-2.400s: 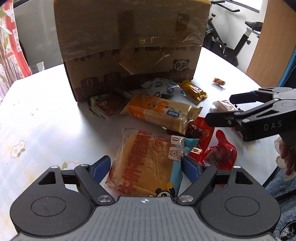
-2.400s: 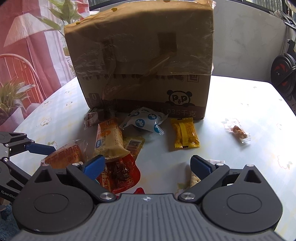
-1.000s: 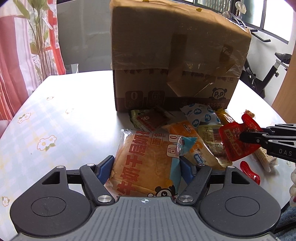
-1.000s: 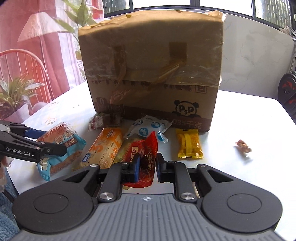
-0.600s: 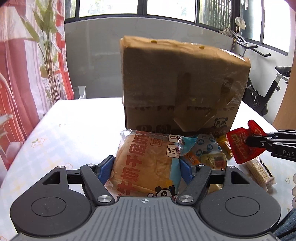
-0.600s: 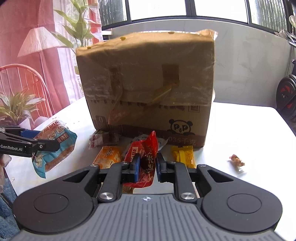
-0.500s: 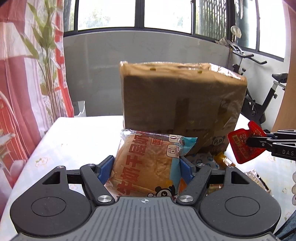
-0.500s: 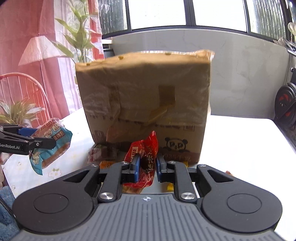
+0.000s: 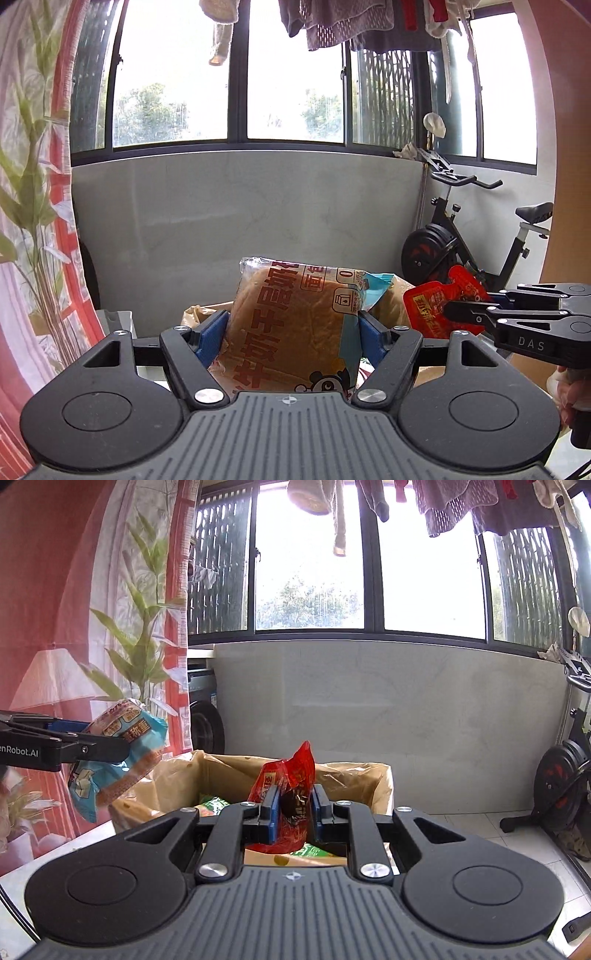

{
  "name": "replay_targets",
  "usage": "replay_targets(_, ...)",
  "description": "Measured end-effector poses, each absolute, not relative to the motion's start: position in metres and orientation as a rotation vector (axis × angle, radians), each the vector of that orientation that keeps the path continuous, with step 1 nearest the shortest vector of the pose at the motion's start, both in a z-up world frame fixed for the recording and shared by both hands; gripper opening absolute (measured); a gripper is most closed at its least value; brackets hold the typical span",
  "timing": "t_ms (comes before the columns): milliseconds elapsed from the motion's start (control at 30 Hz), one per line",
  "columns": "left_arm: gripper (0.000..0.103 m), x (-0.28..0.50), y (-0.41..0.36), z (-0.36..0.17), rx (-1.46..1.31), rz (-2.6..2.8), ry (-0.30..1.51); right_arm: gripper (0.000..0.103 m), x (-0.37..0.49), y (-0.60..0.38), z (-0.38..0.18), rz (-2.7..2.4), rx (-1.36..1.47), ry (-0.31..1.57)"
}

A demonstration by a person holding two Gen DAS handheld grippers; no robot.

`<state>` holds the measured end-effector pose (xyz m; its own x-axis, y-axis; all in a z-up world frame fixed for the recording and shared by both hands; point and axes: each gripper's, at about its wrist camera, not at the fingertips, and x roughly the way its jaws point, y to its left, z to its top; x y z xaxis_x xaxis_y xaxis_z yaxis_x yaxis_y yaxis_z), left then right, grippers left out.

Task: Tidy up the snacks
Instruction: 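Carry the bread bag and red packet over the box and open both tools, then move both tools back down to the snacks on the table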

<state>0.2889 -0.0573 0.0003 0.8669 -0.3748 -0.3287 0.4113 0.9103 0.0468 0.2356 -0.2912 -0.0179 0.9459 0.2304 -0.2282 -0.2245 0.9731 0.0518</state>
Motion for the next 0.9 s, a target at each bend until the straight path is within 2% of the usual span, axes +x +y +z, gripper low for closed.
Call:
replay_targets(367, 0.078, 0.358, -0.113, -0.024, 0.161, -0.385, 0.414, 0.02, 0.302, -0.281, -0.049, 0.136, 0.067, 0.419)
replay_targets(400, 0.081, 0.358, -0.113, -0.024, 0.168, -0.382, 0.406, 0.024, 0.302, -0.282, -0.05, 0.127, 0.073, 0.422)
replay_targets(433, 0.087, 0.356, -0.112, -0.023, 0.174, -0.384, 0.397, 0.036, 0.302, -0.283, -0.051, 0.12, 0.074, 0.421)
replay_targets(500, 0.089, 0.352, -0.108, -0.022, 0.183, -0.396, 0.382, 0.049, 0.3, -0.284, -0.052, 0.118, 0.074, 0.417)
replay_targets(900, 0.088, 0.29, -0.049, -0.021, 0.106, -0.405, 0.43, 0.05, 0.232, -0.295, -0.044, 0.199, 0.144, 0.332)
